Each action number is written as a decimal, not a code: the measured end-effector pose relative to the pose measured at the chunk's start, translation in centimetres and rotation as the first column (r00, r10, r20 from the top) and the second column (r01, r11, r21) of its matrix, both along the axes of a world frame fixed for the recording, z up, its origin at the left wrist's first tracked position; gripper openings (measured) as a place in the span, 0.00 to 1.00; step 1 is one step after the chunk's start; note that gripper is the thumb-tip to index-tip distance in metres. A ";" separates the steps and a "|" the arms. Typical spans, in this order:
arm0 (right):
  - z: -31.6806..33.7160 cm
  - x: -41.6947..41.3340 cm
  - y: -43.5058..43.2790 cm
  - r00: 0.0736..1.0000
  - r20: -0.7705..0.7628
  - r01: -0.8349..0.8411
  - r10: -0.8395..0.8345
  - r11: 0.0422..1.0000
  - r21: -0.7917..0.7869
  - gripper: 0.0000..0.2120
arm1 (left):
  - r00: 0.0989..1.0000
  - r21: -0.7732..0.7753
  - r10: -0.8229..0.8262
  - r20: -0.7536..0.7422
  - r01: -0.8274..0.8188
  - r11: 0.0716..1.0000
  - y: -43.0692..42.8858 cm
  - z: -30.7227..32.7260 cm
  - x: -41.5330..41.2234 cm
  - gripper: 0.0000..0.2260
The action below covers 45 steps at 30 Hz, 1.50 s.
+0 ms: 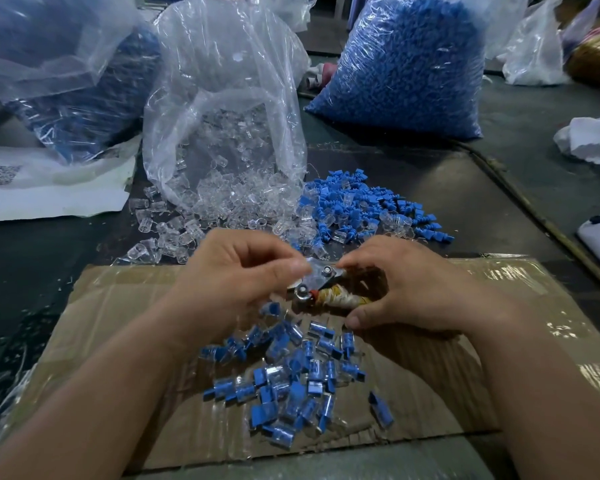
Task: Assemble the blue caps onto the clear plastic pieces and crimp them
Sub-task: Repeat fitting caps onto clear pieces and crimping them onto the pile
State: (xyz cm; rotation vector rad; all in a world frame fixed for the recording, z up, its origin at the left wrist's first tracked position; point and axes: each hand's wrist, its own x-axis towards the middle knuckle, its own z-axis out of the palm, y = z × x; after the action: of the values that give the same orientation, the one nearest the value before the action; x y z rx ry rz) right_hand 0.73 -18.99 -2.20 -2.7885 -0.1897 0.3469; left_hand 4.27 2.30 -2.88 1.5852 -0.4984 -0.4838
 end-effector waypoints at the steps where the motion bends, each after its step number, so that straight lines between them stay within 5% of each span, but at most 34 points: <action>1: 0.0 0.0 0.0 1.000 -0.002 0.005 -0.005 1.000 0.002 0.35 | 0.986 0.036 0.161 0.049 -0.163 0.986 -0.2 -0.3 0.2 0.04; 4: 0.0 0.1 -0.1 1.000 -0.008 0.000 -0.001 1.000 -0.007 0.35 | 0.813 0.198 0.453 0.366 -0.544 0.815 -0.3 -1.3 1.1 0.07; 7: 0.2 0.0 0.1 1.000 -0.025 0.001 -0.001 1.000 0.001 0.40 | 0.794 0.420 0.264 0.548 -0.534 0.734 -0.1 -1.9 1.8 0.19; 11: 0.3 0.0 0.3 1.000 -0.004 0.012 -0.012 1.000 0.024 0.46 | 0.829 0.647 0.000 0.559 -0.436 0.626 -0.7 -2.3 1.4 0.24; 20: 0.2 0.2 0.3 1.000 0.025 0.000 0.000 1.000 0.018 0.43 | 0.779 0.539 0.065 0.624 -0.489 0.686 -0.4 -2.5 1.6 0.02; 23: 0.1 0.2 0.2 0.999 0.032 0.008 -0.008 1.000 0.026 0.41 | 0.746 0.451 0.126 0.654 -0.517 0.728 -0.6 -2.5 1.6 0.04; 29: -1.2 1.3 0.4 0.915 0.327 0.180 -0.237 0.964 0.196 0.15 | 0.876 0.050 0.386 0.290 -0.417 0.907 -0.6 -1.3 1.0 0.13; 32: -1.7 2.2 -0.4 0.816 0.470 0.277 -0.338 0.941 0.195 0.11 | 0.925 -0.018 0.365 0.102 -0.365 0.931 -0.6 -0.9 0.7 0.04; 36: -2.5 3.1 -0.7 0.907 0.338 0.251 -0.252 0.967 0.049 0.20 | 0.944 -0.061 0.328 -0.021 -0.329 0.942 -0.7 -0.6 0.6 0.11; 41: -2.7 3.3 -0.9 0.897 0.311 0.312 -0.313 0.949 0.055 0.04 | 0.957 -0.062 0.291 -0.011 -0.291 0.955 -1.0 -0.6 0.2 0.14; 45: -2.8 3.3 -0.7 0.890 0.331 0.317 -0.313 0.947 0.045 0.08 | 0.955 -0.079 0.292 -0.053 -0.296 0.952 -1.0 -0.7 0.4 0.12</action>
State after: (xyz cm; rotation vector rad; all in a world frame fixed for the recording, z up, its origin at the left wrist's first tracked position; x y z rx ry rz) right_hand 4.01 -19.67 -5.03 -2.8045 0.1909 -0.2089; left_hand 4.66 1.28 -3.60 1.5311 -0.2413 -0.2636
